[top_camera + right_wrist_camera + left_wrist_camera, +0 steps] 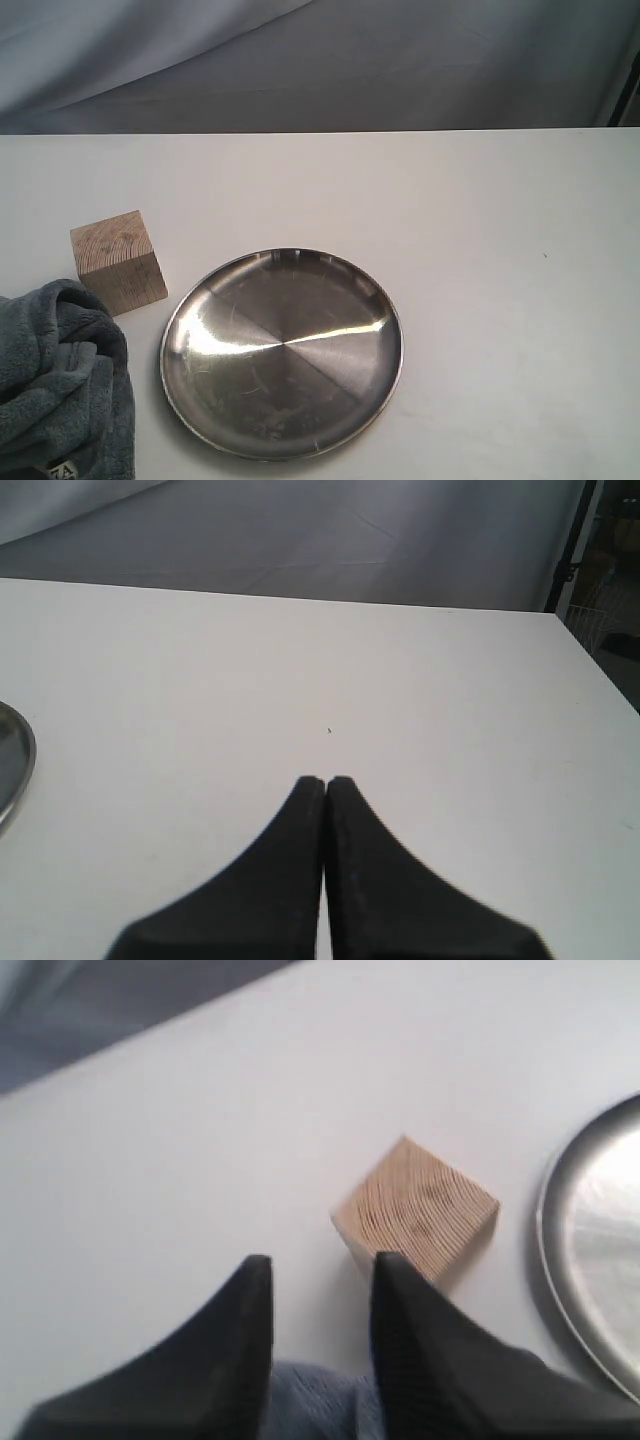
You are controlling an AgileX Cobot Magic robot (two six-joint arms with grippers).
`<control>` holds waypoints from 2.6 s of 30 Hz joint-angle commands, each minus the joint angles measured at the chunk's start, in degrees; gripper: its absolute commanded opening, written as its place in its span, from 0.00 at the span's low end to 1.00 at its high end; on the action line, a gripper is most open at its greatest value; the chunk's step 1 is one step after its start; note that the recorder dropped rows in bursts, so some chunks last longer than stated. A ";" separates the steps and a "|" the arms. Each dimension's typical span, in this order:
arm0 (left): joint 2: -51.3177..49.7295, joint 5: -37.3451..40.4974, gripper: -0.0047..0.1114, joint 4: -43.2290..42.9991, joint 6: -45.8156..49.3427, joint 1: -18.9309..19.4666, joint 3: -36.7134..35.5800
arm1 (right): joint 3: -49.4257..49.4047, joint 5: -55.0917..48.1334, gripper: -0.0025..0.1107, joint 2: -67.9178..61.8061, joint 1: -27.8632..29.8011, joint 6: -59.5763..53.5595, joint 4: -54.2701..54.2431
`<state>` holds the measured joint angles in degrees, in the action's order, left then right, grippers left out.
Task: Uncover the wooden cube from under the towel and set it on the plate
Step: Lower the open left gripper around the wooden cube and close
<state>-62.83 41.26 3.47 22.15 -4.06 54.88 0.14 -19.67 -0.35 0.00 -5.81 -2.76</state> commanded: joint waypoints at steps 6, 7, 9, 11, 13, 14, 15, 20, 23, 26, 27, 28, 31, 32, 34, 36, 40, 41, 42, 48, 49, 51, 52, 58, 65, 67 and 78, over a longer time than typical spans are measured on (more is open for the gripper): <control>-14.66 -6.85 0.04 10.98 34.03 0.08 1.94 | -0.14 0.01 0.02 0.35 -0.04 0.18 -0.24; -18.83 -2.26 0.04 16.46 41.73 0.08 4.24 | -0.14 0.01 0.02 0.35 -0.04 0.18 -0.24; -26.28 5.32 0.04 20.13 46.96 0.08 8.95 | -0.14 0.01 0.02 0.35 -0.04 0.18 -0.24; -31.85 9.01 0.04 19.86 47.11 0.08 13.39 | -0.14 0.01 0.02 0.35 -0.04 0.18 -0.24; -34.94 8.23 0.04 20.11 47.11 0.08 15.69 | -0.14 0.01 0.02 0.35 -0.04 0.18 -0.24; -35.65 6.42 0.04 20.24 47.11 0.08 16.12 | -0.14 0.01 0.02 0.35 -0.04 0.18 -0.24; -35.79 4.68 0.04 20.24 47.11 0.08 16.12 | -0.14 0.01 0.02 0.35 -0.04 0.18 -0.24; -35.79 3.12 0.21 20.01 47.28 0.08 16.12 | -0.14 0.01 0.02 0.35 -0.04 0.18 -0.24; -35.79 5.51 0.51 20.01 47.62 0.08 16.12 | -0.14 0.01 0.02 0.35 -0.04 0.18 -0.24; -36.21 5.13 0.88 19.75 44.86 0.08 15.99 | -0.14 0.01 0.02 0.35 -0.04 0.18 -0.24; -36.46 4.99 0.94 19.49 43.85 0.08 15.99 | -0.14 0.01 0.02 0.35 -0.04 0.18 -0.24; -36.55 4.99 0.94 18.93 43.70 0.08 15.99 | -0.14 0.01 0.02 0.35 -0.04 0.18 -0.24; -37.04 4.99 0.94 17.42 43.70 0.08 15.99 | -0.14 0.01 0.02 0.35 -0.04 0.18 -0.24; -37.31 4.99 0.94 17.16 43.70 0.08 15.99 | -0.14 0.01 0.02 0.35 -0.04 0.18 -0.24; -37.91 4.99 0.94 17.18 43.83 0.08 15.99 | -0.14 0.01 0.02 0.35 -0.04 0.18 -0.24; -38.68 4.99 0.94 17.18 44.23 0.08 15.99 | -0.14 0.01 0.02 0.35 -0.04 0.18 -0.24; -40.58 4.98 0.94 17.18 46.10 0.08 15.99 | -0.14 0.01 0.02 0.35 -0.04 0.18 -0.24; -40.94 4.98 0.94 17.18 46.89 0.08 15.99 | -0.14 0.01 0.02 0.35 -0.04 0.18 -0.24; -41.28 4.76 0.94 16.95 47.48 0.08 15.99 | -0.14 0.01 0.02 0.35 -0.04 0.18 -0.24; -44.09 -2.56 0.94 15.42 48.52 0.08 15.99 | -0.14 0.01 0.02 0.35 -0.04 0.18 -0.24; -45.08 -2.85 0.94 15.42 48.62 0.08 15.99 | -0.14 0.01 0.02 0.35 -0.04 0.18 -0.24; -46.63 -2.87 0.94 15.28 48.62 0.08 15.99 | -0.14 0.01 0.02 0.35 -0.04 0.18 -0.24; -47.50 -2.45 0.94 15.28 48.62 0.08 15.99 | -0.14 0.01 0.02 0.35 -0.04 0.18 -0.24; -46.68 -4.03 0.94 15.64 44.96 0.08 16.13 | -0.14 0.01 0.02 0.35 -0.04 0.18 -0.24; -43.12 -3.63 0.94 16.01 39.80 0.08 16.13 | -0.14 0.01 0.02 0.35 -0.04 0.18 -0.24; -42.60 -2.14 0.94 17.87 39.71 0.08 16.13 | -0.14 0.01 0.02 0.35 -0.04 0.18 -0.24; -42.84 0.27 0.94 19.56 39.56 0.08 16.13 | -0.14 0.01 0.02 0.35 -0.04 0.18 -0.24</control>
<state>-105.93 41.50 22.52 62.28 -3.98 71.31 0.14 -19.67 -0.35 0.00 -5.81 -2.76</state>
